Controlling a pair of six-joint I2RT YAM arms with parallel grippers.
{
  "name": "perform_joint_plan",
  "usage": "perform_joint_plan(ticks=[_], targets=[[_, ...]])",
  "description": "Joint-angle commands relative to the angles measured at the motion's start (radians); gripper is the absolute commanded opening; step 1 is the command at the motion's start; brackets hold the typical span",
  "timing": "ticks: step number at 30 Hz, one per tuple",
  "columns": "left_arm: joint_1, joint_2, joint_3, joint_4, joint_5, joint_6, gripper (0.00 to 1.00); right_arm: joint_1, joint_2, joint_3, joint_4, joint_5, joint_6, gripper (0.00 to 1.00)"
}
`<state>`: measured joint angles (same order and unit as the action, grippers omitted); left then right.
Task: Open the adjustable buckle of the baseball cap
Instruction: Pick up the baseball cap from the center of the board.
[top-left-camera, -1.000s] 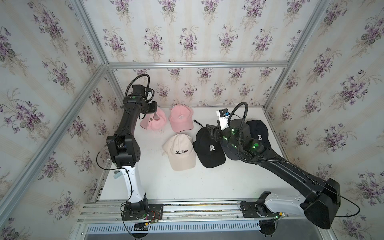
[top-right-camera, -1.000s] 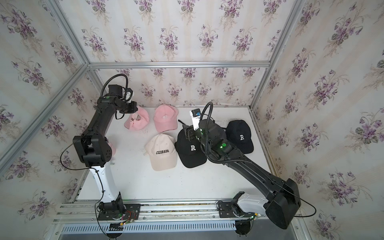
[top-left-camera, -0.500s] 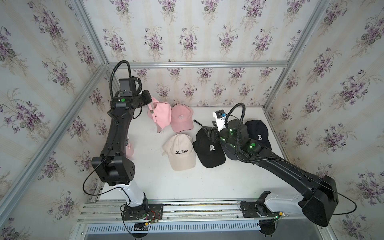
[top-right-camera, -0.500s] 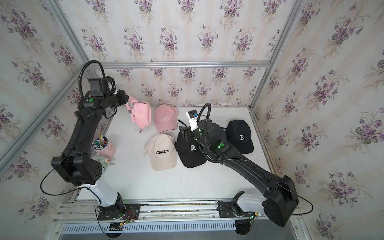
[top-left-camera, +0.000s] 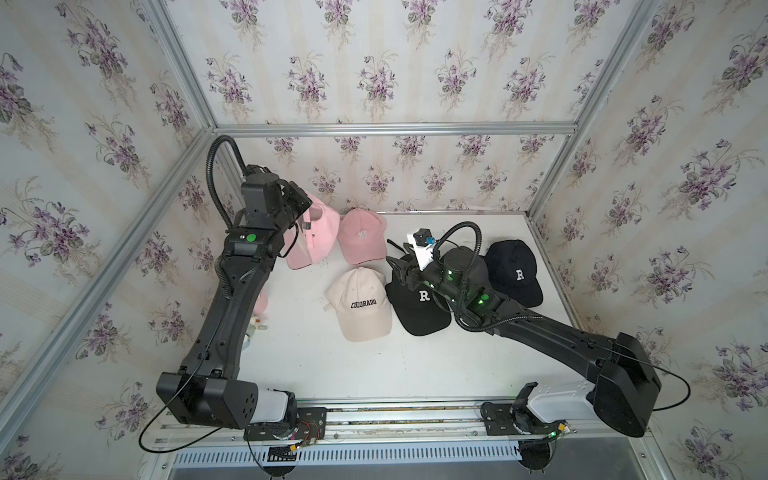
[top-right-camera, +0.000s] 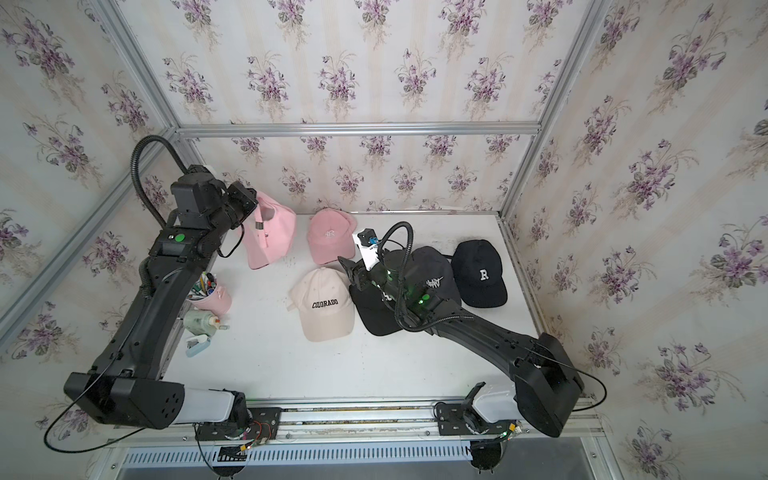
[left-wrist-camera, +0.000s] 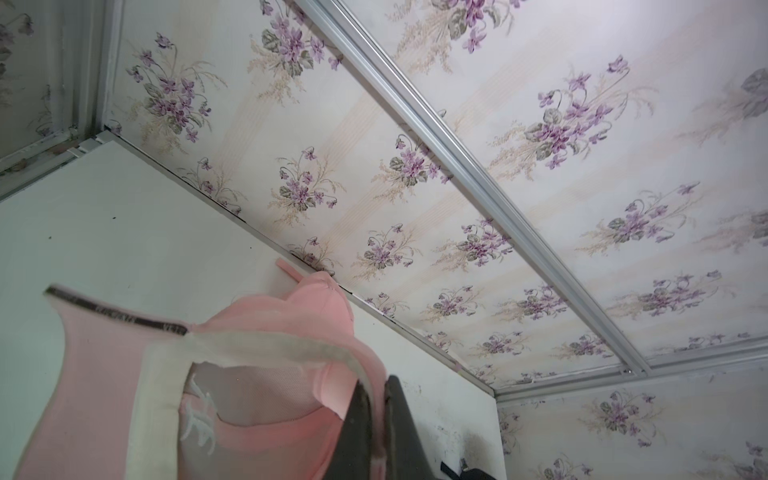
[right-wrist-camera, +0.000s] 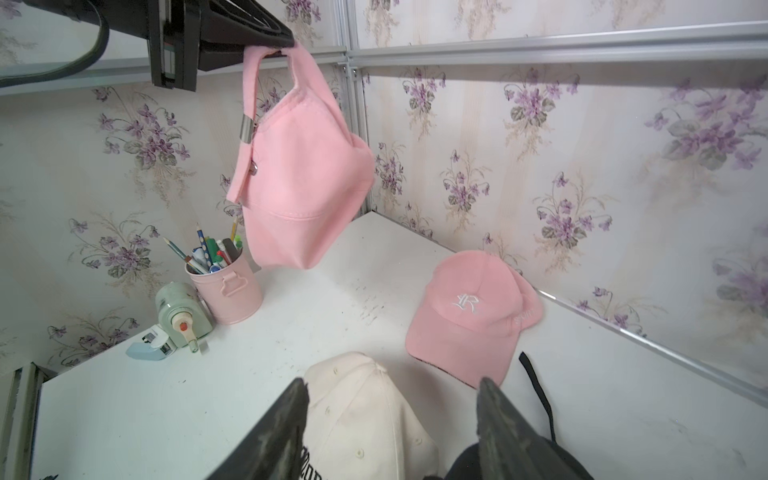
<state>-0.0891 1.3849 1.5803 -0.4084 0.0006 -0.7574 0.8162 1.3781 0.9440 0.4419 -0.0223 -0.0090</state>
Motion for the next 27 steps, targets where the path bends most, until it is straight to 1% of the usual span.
perform_joint_plan(ticks=[1,5,8,10,13,15,21,27], targets=[[-0.062,-0.023,-0.009,0.066,-0.160,-0.100,0.00,0.032,0.032,-0.006,0.185,0.039,-0.062,0.63],[-0.175,-0.037,-0.028,0.066,-0.337,-0.154,0.00,0.088,0.070,-0.042,0.350,0.110,-0.103,0.64],[-0.232,-0.031,-0.029,0.047,-0.399,-0.228,0.00,0.123,0.107,-0.050,0.433,0.167,-0.138,0.64],[-0.276,-0.022,-0.014,0.029,-0.458,-0.240,0.00,0.135,0.137,-0.048,0.482,0.197,-0.155,0.64],[-0.341,-0.018,-0.016,0.038,-0.565,-0.270,0.00,0.142,0.183,-0.024,0.539,0.243,-0.123,0.64],[-0.360,-0.015,-0.018,0.048,-0.587,-0.295,0.00,0.151,0.209,-0.007,0.560,0.253,-0.108,0.64],[-0.414,0.014,0.051,0.005,-0.649,-0.326,0.00,0.201,0.279,0.004,0.628,0.267,-0.181,0.64],[-0.449,0.014,0.073,-0.017,-0.668,-0.358,0.00,0.232,0.326,0.003,0.708,0.322,-0.186,0.66]])
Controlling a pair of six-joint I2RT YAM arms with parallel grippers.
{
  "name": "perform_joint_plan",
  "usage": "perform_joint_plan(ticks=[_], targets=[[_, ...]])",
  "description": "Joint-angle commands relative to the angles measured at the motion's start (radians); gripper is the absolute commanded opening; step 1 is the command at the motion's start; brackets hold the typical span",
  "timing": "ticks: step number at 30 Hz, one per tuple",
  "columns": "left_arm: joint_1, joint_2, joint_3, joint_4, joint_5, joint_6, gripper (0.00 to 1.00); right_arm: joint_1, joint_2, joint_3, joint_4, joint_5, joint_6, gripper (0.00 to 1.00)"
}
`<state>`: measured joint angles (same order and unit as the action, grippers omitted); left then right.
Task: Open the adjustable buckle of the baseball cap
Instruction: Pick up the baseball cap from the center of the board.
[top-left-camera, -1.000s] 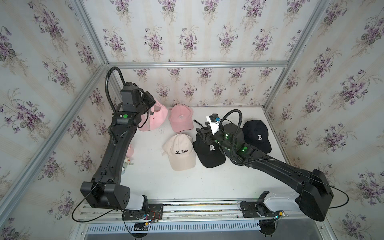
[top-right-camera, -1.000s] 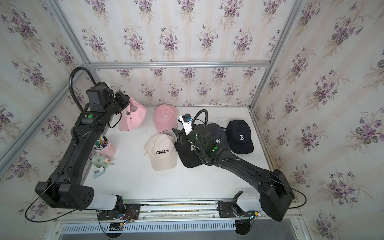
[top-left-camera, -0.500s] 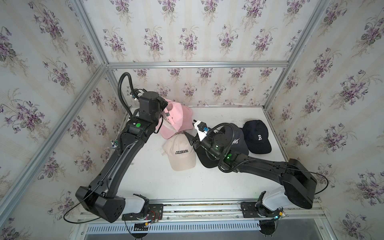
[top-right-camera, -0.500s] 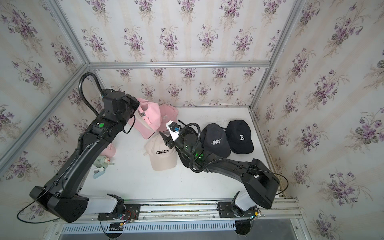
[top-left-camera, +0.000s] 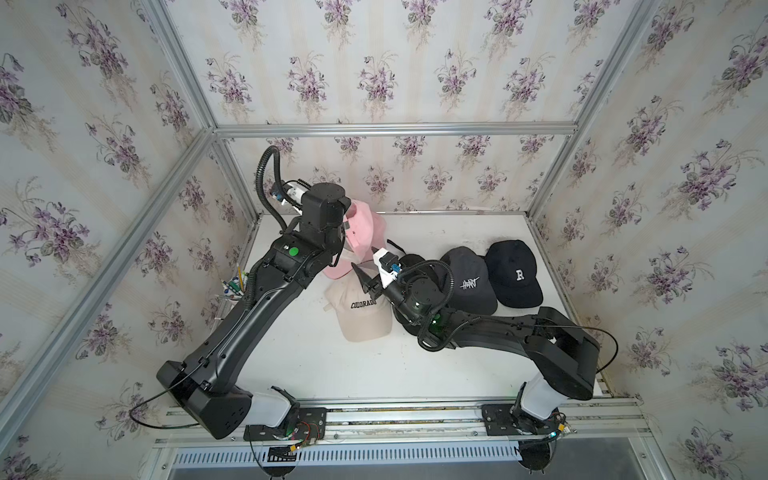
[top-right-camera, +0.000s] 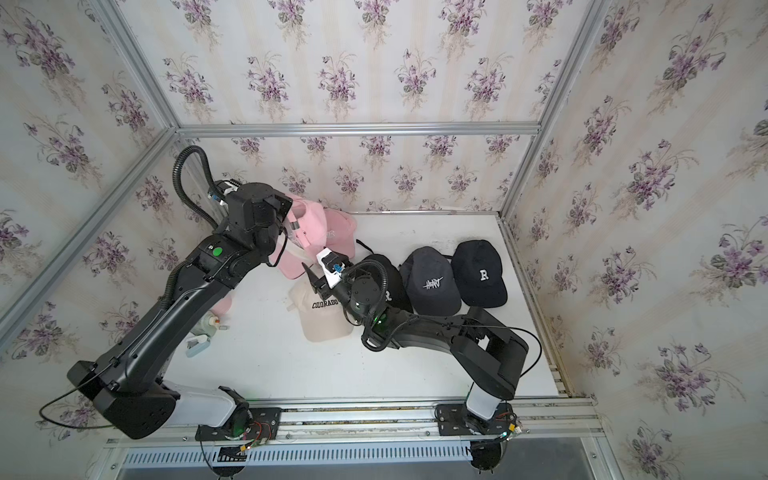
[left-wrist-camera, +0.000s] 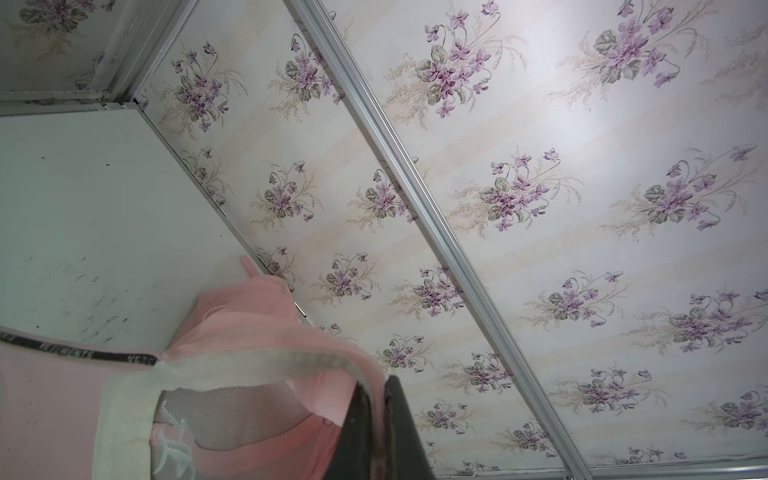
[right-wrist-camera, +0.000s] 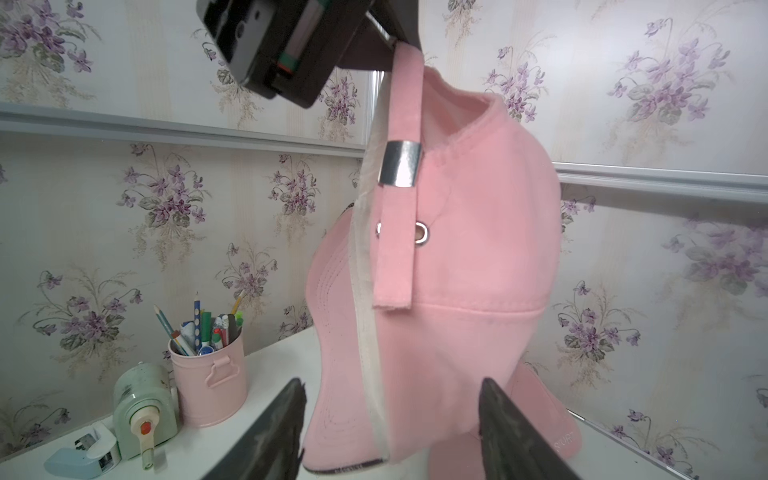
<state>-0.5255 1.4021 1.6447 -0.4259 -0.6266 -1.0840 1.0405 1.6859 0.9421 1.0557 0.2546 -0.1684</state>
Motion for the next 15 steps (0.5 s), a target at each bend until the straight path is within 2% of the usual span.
perform_joint_plan(ticks=[1,6,10,15], targets=[[-0.017,-0.005,0.011,0.002,-0.042,-0.033,0.00,0.011,0.031,0.015,0.099,0.065,-0.028,0.66],[-0.041,-0.017,0.015,0.007,-0.031,-0.035,0.00,0.020,0.103,0.089,0.113,0.185,-0.080,0.67],[-0.054,-0.021,0.015,0.016,-0.007,-0.034,0.00,0.022,0.173,0.154,0.143,0.333,-0.142,0.66],[-0.057,-0.036,0.000,0.040,0.011,-0.027,0.00,0.022,0.232,0.160,0.323,0.403,-0.240,0.62]])
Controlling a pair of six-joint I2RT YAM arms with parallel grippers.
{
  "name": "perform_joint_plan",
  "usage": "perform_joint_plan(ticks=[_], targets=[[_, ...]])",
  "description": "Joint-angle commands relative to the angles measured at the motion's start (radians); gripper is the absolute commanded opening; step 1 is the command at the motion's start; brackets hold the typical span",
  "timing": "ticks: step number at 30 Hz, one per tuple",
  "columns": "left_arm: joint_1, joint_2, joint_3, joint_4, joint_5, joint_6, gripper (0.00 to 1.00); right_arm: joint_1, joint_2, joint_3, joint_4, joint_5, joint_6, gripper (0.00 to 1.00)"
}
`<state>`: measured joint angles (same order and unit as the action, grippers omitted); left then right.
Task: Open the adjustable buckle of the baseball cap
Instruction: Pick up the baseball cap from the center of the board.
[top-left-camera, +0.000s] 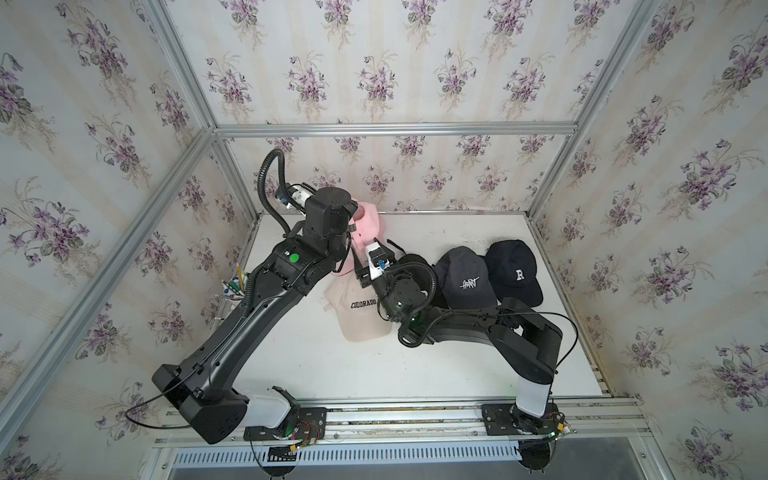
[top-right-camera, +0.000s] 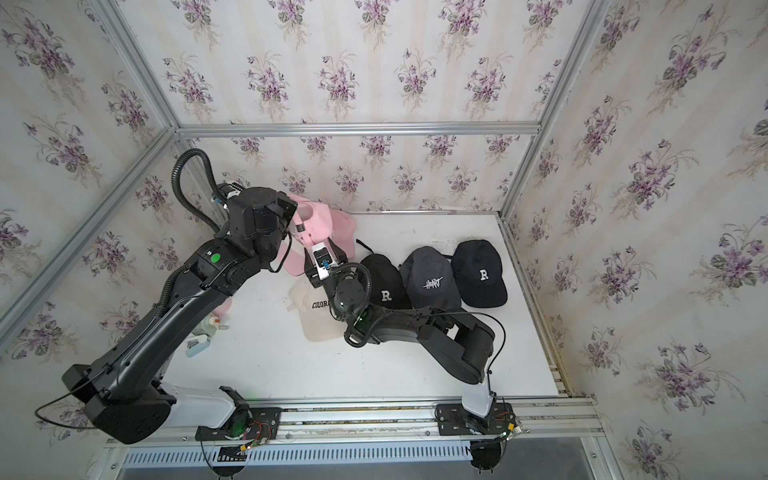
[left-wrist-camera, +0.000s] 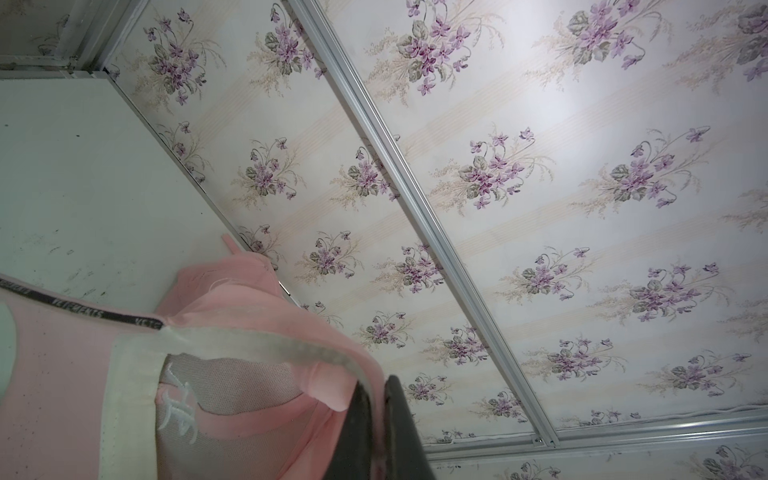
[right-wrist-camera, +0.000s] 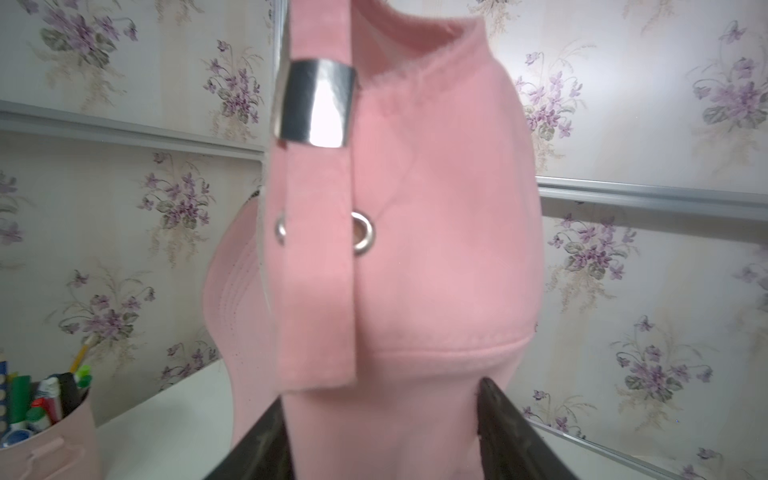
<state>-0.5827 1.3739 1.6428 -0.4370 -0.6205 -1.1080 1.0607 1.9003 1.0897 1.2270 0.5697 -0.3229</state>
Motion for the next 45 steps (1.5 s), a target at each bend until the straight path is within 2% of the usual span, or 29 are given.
perform_joint_plan(ticks=[1,4,8,12,17,20,24,30,34,39,45], targets=[[0.000,-0.010,0.002,0.050,0.007,0.002,0.00,0.001,0.027,0.024,0.165,0.114,-0.104,0.60],[-0.001,-0.016,-0.004,0.057,0.010,0.008,0.00,0.002,0.037,0.040,0.191,0.134,-0.155,0.52],[0.000,-0.016,-0.009,0.055,0.007,0.012,0.00,0.002,0.018,0.015,0.250,0.137,-0.178,0.33],[0.001,-0.022,-0.032,0.072,0.019,0.017,0.00,0.002,-0.030,-0.016,0.233,0.123,-0.177,0.24],[0.010,-0.032,-0.077,0.093,0.062,0.028,0.00,0.001,-0.094,-0.061,0.219,0.121,-0.185,0.08],[0.022,-0.049,-0.120,0.110,0.104,0.030,0.05,0.001,-0.144,-0.076,0.182,0.111,-0.186,0.00],[0.032,-0.087,-0.205,0.173,0.162,0.061,0.16,-0.005,-0.223,-0.080,0.068,0.077,-0.154,0.00],[0.045,-0.129,-0.305,0.256,0.249,0.161,0.26,-0.048,-0.355,-0.065,-0.246,-0.079,0.044,0.00],[0.053,-0.139,-0.330,0.267,0.309,0.214,0.37,-0.065,-0.399,-0.042,-0.392,-0.128,0.089,0.00],[0.062,-0.146,-0.355,0.266,0.385,0.295,0.63,-0.085,-0.435,-0.011,-0.529,-0.158,0.128,0.00],[0.073,-0.151,-0.353,0.244,0.462,0.392,0.79,-0.112,-0.458,0.027,-0.640,-0.181,0.180,0.00]])
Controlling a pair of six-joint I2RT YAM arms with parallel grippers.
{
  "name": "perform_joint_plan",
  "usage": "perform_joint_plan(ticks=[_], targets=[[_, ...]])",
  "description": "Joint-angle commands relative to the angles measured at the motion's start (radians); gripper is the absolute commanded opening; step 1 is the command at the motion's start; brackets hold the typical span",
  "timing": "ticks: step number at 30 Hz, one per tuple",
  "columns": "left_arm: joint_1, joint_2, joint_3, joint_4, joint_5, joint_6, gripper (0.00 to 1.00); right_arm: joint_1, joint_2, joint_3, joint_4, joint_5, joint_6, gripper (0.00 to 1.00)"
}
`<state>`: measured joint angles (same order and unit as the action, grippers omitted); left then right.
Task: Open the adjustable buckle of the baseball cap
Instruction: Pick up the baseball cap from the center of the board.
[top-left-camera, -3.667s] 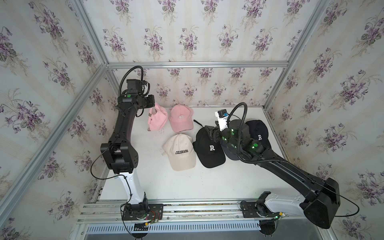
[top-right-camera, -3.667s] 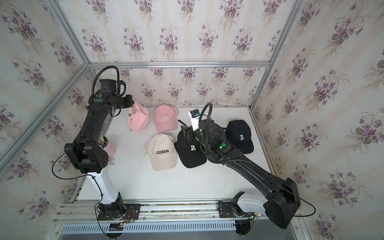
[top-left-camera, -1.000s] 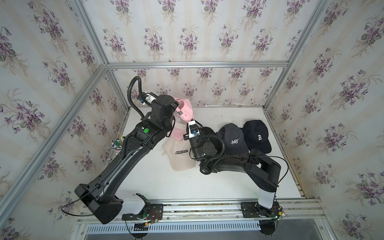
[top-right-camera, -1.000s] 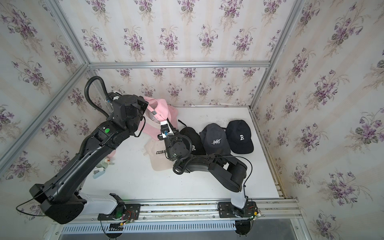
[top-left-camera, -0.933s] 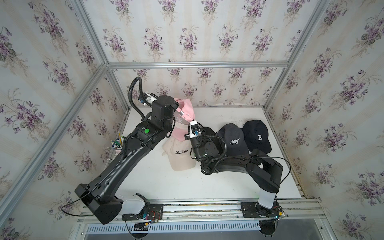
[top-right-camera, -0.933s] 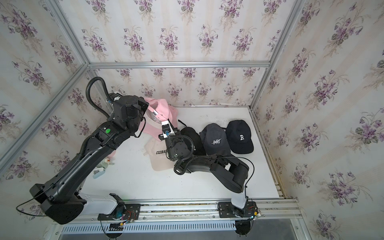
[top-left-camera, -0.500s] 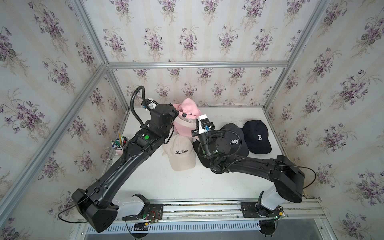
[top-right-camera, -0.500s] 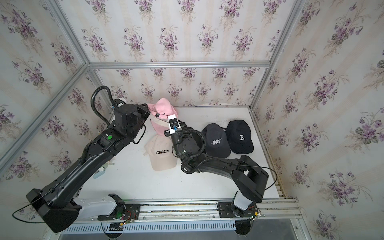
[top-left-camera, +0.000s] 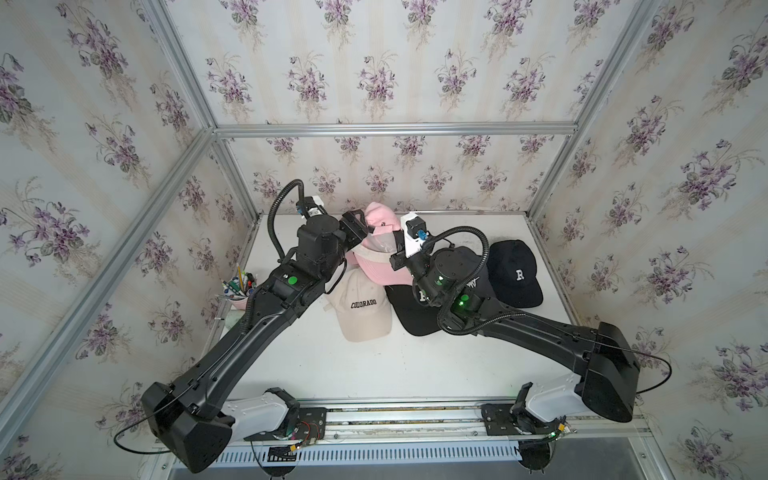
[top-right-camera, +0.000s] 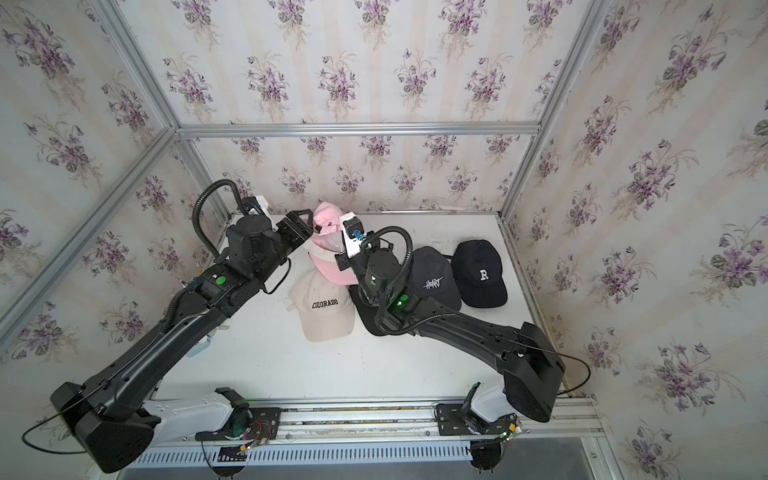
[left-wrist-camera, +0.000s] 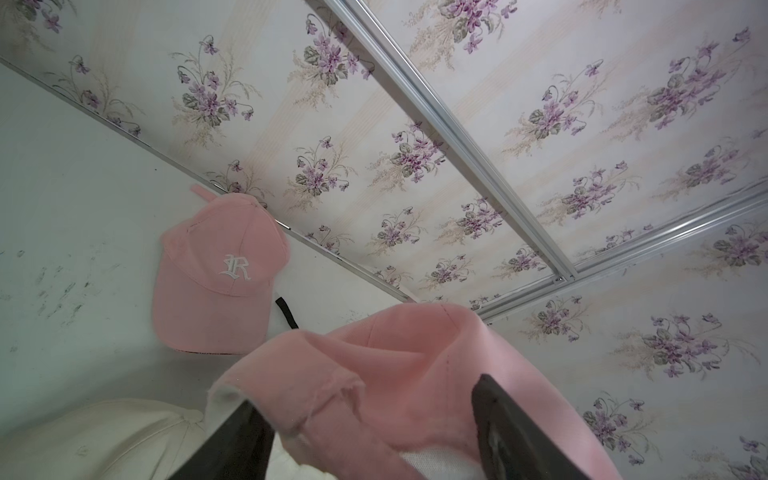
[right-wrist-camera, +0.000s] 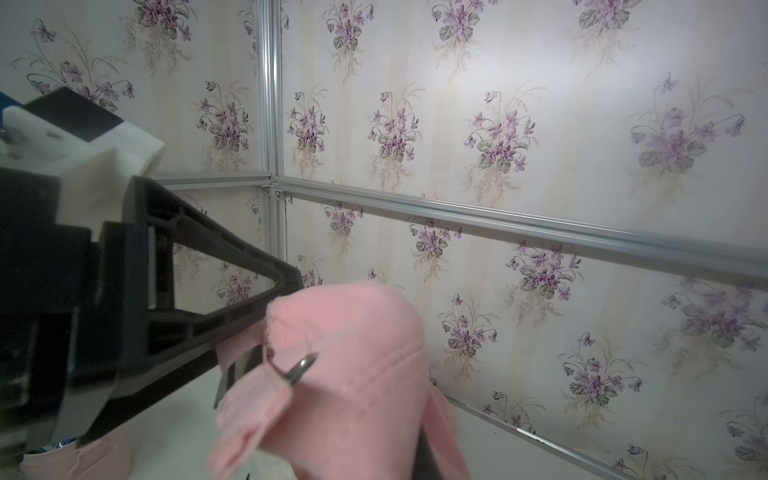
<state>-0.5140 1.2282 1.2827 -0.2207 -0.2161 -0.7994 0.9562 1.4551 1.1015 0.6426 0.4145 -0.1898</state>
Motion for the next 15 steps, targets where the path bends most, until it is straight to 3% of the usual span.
perform_joint_plan(ticks=[1,6,15], targets=[[0.006,-0.005,0.010,0.023,0.067,0.099,0.80,-0.012,-0.015,0.018,-0.067,-0.032,0.055,0.00],[0.028,-0.019,0.004,-0.006,0.141,0.150,0.89,-0.052,-0.025,0.053,-0.154,-0.061,0.130,0.00],[0.060,0.040,0.042,0.011,0.454,0.214,0.96,-0.135,-0.030,0.087,-0.234,-0.120,0.288,0.00]])
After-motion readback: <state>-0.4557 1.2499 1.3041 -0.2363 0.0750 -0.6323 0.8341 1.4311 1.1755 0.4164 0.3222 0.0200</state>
